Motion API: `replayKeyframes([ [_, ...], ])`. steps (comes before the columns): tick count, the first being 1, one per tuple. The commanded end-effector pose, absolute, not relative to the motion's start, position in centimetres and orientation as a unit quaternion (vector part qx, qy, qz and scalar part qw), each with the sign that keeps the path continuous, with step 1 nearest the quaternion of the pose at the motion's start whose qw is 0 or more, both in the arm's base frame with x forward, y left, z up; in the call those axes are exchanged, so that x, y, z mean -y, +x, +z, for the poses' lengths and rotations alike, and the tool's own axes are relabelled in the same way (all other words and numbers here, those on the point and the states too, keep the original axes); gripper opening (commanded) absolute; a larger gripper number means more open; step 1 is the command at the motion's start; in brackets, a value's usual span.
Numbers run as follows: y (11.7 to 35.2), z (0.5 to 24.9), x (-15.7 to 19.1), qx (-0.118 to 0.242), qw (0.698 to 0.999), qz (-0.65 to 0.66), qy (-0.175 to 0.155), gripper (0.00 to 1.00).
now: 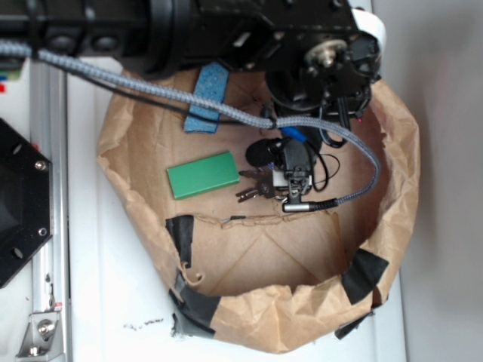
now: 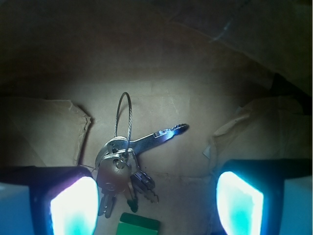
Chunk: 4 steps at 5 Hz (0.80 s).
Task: Grab the silver keys.
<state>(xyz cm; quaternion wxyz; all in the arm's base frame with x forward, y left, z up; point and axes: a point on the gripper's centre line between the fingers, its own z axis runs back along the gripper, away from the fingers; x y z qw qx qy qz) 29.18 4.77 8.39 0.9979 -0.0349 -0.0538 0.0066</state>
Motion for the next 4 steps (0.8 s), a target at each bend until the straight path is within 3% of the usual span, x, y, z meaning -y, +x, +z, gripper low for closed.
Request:
replayKeyframes([
  [1,29.8,10.0,-5.0,0.082,0.996,0.01,-0.027,1.0],
  [2,29.8,10.0,-5.0,0.082,0.996,0.01,-0.027,1.0],
  [3,30.4,9.3,-4.8,0.091,0.994,-0.01,-0.057,1.0],
  [4,30.7,8.5,-4.6,0.11,0.992,-0.02,-0.056,1.0],
])
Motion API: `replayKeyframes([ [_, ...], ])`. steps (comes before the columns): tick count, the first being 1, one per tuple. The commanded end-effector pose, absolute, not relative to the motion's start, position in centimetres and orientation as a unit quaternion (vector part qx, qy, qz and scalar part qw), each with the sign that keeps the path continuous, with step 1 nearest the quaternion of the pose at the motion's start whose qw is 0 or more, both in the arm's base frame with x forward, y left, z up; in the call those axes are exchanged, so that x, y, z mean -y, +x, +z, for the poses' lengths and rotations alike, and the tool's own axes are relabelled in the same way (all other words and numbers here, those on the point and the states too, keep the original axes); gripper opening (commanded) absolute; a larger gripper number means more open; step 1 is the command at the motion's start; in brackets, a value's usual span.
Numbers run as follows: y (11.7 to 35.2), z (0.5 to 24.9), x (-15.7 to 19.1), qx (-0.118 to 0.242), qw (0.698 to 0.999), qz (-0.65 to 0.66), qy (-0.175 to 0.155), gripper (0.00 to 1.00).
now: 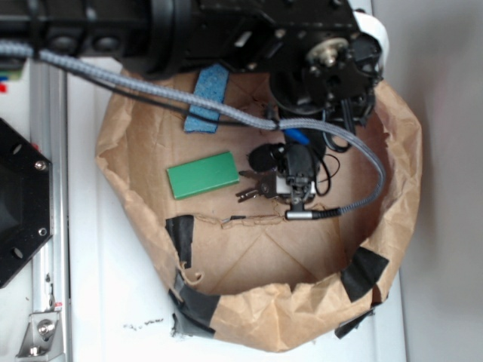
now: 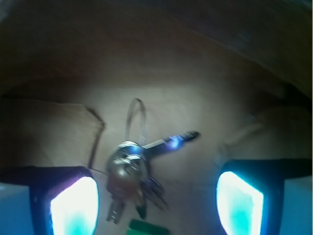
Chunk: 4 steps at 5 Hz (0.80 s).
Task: Grab the silver keys.
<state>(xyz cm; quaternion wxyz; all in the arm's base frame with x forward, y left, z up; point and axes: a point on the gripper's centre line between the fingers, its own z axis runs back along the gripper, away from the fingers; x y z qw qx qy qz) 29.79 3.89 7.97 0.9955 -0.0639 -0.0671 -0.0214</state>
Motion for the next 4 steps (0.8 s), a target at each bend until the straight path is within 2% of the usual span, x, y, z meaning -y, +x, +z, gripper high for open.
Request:
replayKeyframes([
  [1,31.02,7.86,-4.6,0.113,0.992,-0.019,-0.05,1.0],
  [4,31.79,7.19,-5.01,0.113,0.993,-0.007,-0.037,1.0],
])
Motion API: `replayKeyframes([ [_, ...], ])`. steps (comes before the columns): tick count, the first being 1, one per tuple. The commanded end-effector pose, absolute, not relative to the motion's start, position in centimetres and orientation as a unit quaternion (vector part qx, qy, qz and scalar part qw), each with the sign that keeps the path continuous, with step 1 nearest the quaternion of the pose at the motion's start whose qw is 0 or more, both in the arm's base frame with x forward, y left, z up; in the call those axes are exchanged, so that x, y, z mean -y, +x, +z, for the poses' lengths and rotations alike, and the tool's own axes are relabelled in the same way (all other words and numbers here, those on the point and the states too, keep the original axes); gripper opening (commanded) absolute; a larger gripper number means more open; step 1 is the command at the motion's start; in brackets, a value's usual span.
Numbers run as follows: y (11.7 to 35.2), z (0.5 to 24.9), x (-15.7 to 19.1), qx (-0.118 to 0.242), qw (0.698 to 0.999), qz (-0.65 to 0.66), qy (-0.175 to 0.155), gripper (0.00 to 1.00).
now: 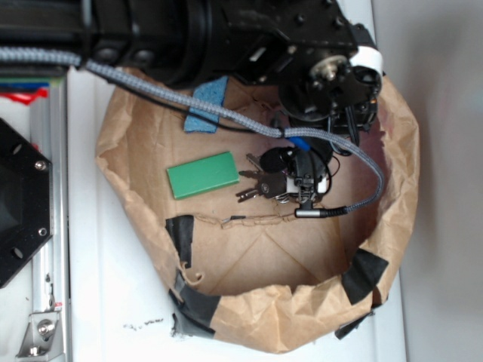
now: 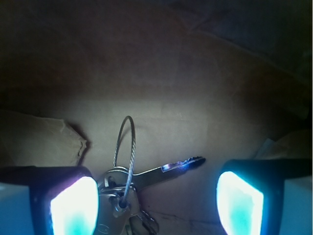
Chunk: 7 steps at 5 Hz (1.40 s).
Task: Grab the silver keys.
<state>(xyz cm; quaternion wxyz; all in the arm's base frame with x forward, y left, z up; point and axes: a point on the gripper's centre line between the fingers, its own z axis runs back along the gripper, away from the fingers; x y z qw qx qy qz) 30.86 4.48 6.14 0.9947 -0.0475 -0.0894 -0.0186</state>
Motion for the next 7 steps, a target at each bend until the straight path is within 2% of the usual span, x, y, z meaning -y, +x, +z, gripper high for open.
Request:
replayKeyframes([
  [1,32.0,7.0,-4.9,0.111,0.993,-0.002,-0.039,1.0],
  [2,32.1,5.8,-3.8,0.092,0.993,0.0,-0.073,1.0],
  [3,32.3,5.4,-3.4,0.072,0.994,0.007,-0.083,1.0],
  [4,31.7,5.5,-3.5,0.075,0.994,0.005,-0.079,1.0],
  [5,31.6,5.6,-3.5,0.08,0.994,0.004,-0.075,0.0],
  [7,31.7,5.1,-3.6,0.08,0.995,0.008,-0.06,0.0],
])
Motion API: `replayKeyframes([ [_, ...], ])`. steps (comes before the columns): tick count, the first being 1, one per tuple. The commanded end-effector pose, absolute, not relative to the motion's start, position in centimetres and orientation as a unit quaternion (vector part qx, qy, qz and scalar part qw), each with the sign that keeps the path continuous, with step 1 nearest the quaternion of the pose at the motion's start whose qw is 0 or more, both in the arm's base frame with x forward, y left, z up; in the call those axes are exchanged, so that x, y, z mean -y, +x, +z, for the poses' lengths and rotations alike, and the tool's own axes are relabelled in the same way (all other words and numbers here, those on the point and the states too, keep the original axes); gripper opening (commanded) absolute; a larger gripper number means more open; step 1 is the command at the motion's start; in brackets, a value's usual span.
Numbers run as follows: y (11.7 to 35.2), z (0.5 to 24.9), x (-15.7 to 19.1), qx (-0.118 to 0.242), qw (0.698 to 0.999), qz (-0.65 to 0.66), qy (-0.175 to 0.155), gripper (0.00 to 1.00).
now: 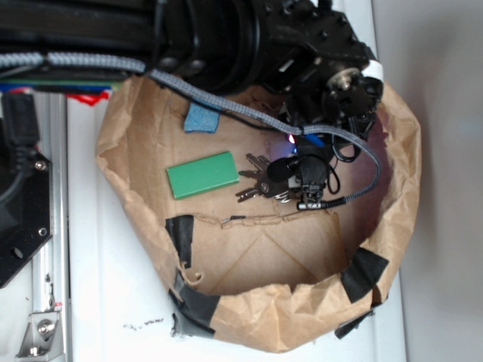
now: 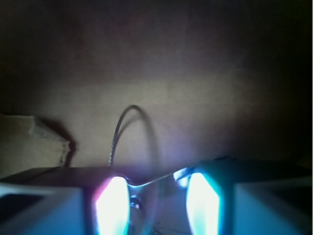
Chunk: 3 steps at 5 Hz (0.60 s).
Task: Grab the silver keys.
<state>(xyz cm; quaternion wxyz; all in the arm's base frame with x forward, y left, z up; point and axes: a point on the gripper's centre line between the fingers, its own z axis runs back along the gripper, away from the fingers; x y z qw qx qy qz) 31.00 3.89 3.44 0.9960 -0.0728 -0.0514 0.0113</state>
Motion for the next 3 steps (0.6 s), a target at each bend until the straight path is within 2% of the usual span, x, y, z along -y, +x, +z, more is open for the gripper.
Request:
replayKeyframes([
  [1,31.76,5.1,-3.67,0.079,0.995,0.01,-0.056,0.0],
  [3,31.77,5.16,-3.76,0.081,0.995,0.01,-0.052,0.0],
])
